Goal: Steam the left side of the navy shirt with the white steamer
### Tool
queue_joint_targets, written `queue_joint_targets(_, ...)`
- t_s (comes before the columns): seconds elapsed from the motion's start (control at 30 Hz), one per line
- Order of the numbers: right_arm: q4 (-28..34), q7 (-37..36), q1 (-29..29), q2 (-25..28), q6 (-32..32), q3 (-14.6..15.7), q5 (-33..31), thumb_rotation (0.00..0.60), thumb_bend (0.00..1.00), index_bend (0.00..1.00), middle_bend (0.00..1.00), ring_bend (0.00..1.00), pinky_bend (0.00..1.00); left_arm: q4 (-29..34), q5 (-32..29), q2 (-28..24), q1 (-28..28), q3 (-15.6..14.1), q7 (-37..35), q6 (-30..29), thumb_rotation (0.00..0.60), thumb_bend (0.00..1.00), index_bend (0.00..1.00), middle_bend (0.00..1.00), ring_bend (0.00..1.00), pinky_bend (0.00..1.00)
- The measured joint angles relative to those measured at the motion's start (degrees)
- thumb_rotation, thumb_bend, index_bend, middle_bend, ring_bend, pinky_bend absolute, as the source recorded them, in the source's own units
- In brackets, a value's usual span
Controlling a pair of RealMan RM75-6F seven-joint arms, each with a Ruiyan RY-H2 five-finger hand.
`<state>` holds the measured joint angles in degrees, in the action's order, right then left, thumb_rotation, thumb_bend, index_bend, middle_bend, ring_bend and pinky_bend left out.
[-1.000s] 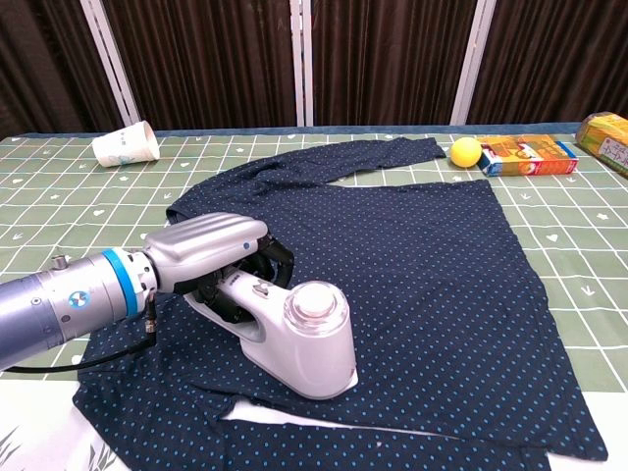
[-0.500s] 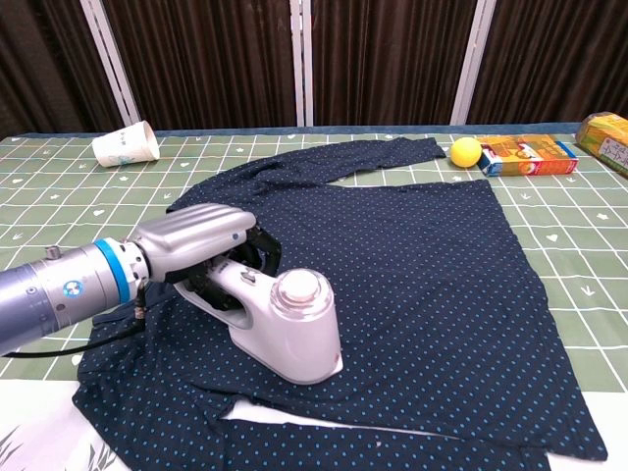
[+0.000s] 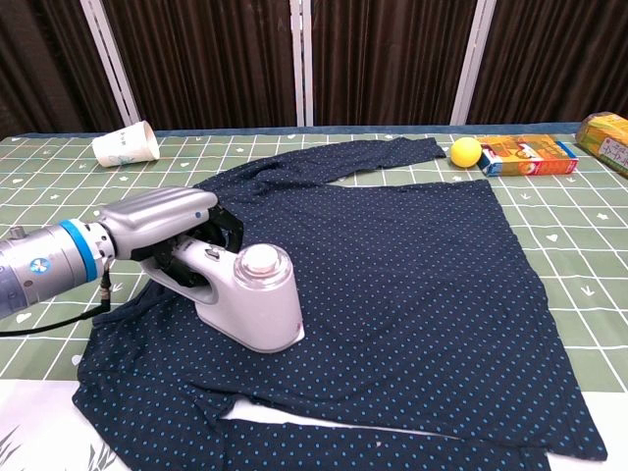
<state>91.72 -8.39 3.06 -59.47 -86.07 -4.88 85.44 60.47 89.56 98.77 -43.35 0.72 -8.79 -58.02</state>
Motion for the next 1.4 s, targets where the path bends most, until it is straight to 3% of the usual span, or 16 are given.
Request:
queue_joint_targets(0.3,0.1,0.3,0.1,-0.1,0.2,0.1,0.1,0.600,0.00,0.00,0.00,0.00,0.00,-0.9,-0.4,-1.1,0.8,0.1,-2.2,-1.0,0.600,0.06,0.93,0.81,0.76,0.96)
queue_joint_targets(0.77,0.5,0.6,0.0,-0.1,-0.2,0.5,1.2,0.600,0.00,0.00,0.00,0.00,0.00,0.1,-5.8,-8.8,3.3,4.3,-5.3,-3.1,0.600,0.06,0.93,0.81,0.76,0.96)
queue_joint_targets(1.0,1.0,1.4,0.0,-0.2,-0.3,0.9,1.8,0.600,0.00,0.00,0.00,0.00,0.00,-4.7,-8.9,-9.8,5.5,4.0,-6.8,-0.4,0.600,0.06,0.84,0.73,0.74,0.94)
queue_joint_targets(1.1,1.1,1.6,0.0,-0.2,-0.4,0.9,1.8,0.600,0.00,0.00,0.00,0.00,0.00,-6.8,-10.0,-9.6,6.2,3.8,-7.5,1.0,0.600,0.04,0.74,0.64,0.71,0.89)
queue_joint_targets(1.23,1.2,2.0,0.0,-0.3,-0.3,1.0,1.9,0.600,0.00,0.00,0.00,0.00,0.00,-8.6,-10.5,-9.2,7.0,3.3,-8.2,2.4,0.600,0.00,0.49,0.36,0.57,0.72)
queue_joint_targets(1.3,1.2,2.1,0.1,-0.3,-0.3,1.0,1.9,0.600,0.00,0.00,0.00,0.00,0.00,-8.7,-10.8,-9.3,7.2,3.0,-8.3,3.6,0.600,0.00,0.38,0.21,0.44,0.60)
queue_joint_targets(1.4,1.2,2.1,0.1,-0.3,-0.3,1.0,1.9,0.600,0.00,0.00,0.00,0.00,0.00,-7.9,-11.2,-10.0,7.4,2.8,-7.5,4.9,0.600,0.00,0.15,0.01,0.11,0.34)
